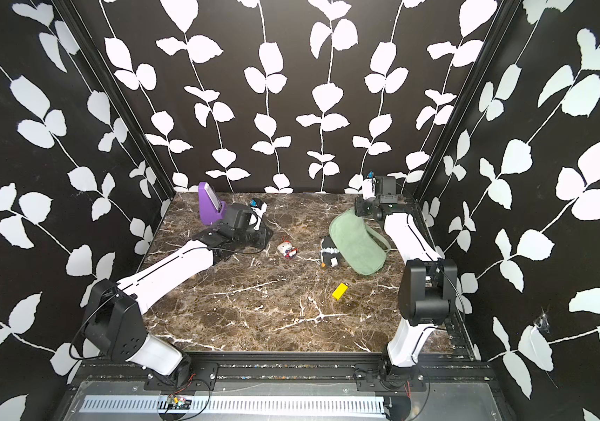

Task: Remove the decoration from the bag
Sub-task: Place the bag at the center of the board.

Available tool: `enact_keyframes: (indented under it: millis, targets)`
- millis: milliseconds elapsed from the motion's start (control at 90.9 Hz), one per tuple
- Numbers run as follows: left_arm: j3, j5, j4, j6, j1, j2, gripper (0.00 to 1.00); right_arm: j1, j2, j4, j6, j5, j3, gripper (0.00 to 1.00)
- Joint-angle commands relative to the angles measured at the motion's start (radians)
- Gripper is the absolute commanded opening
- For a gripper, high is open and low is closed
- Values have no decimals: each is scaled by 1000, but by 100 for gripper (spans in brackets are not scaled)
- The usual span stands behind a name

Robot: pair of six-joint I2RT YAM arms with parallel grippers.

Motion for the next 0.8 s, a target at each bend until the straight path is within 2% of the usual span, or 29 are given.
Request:
enact_keyframes:
  millis: [0,440,704,737,792]
  targets:
    - [-5,-11,10,7,-3,-28,34,-32,26,81,33,-28,28,0]
    - [-7,-1,13,-7,-3,-27,34,-93,131,87,92,27,36,0]
    - [-4,-30,35,3,-2,-30,34,-101,154,105,152,-114,23,0]
    - [-3,-47,47,9,-2,-30,34,-101,149,112,161,-126,12,5]
    - [-1,-97,71,16,-1,-30,34,-102,135,117,167,-136,-12,18]
